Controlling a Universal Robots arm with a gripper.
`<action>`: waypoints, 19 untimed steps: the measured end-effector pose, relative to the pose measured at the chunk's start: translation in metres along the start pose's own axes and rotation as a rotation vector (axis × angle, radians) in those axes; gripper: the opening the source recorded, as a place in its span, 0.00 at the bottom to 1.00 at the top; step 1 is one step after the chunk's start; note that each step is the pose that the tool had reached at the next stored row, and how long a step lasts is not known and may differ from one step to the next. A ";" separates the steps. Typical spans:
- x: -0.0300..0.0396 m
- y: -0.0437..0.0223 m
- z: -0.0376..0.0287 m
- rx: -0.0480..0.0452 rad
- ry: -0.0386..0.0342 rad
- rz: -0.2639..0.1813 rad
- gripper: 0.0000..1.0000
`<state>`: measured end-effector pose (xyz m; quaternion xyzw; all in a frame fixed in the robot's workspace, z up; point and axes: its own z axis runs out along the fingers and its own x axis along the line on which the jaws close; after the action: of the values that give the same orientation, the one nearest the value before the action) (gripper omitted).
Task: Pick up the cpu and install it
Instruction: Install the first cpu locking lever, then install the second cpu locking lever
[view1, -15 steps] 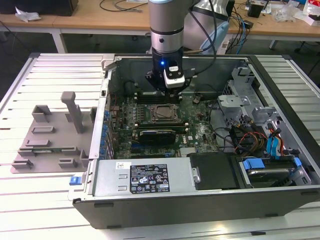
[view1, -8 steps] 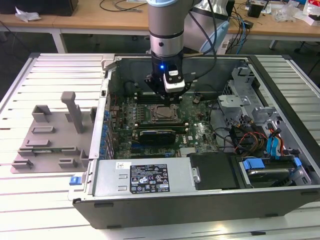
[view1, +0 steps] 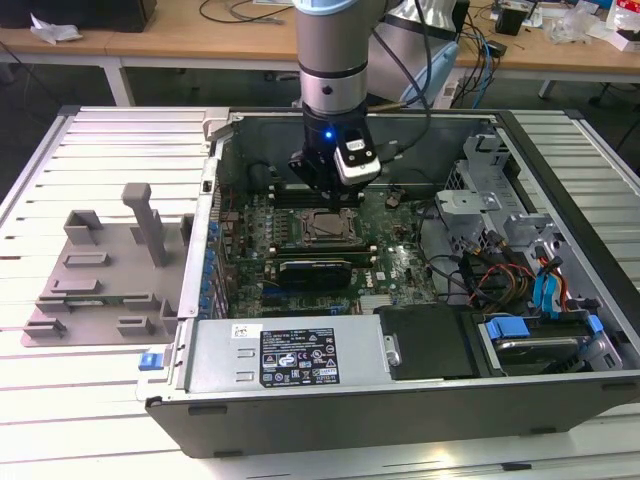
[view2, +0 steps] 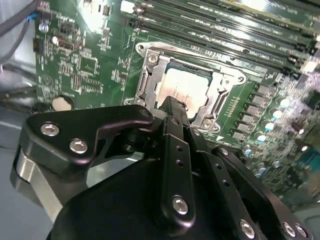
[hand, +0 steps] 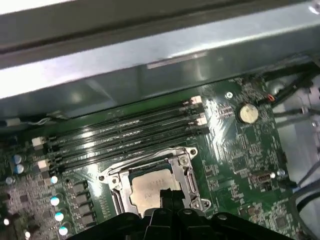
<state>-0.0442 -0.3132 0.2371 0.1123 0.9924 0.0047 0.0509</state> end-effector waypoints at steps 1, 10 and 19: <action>0.0000 0.0000 0.0001 -0.0030 0.0006 -0.036 0.11; 0.0001 0.0000 0.0011 -0.0075 0.0125 -0.301 0.11; -0.0076 0.0010 0.0056 0.0345 0.0899 -0.305 0.11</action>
<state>-0.0360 -0.3139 0.2323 -0.0389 0.9991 -0.0151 0.0046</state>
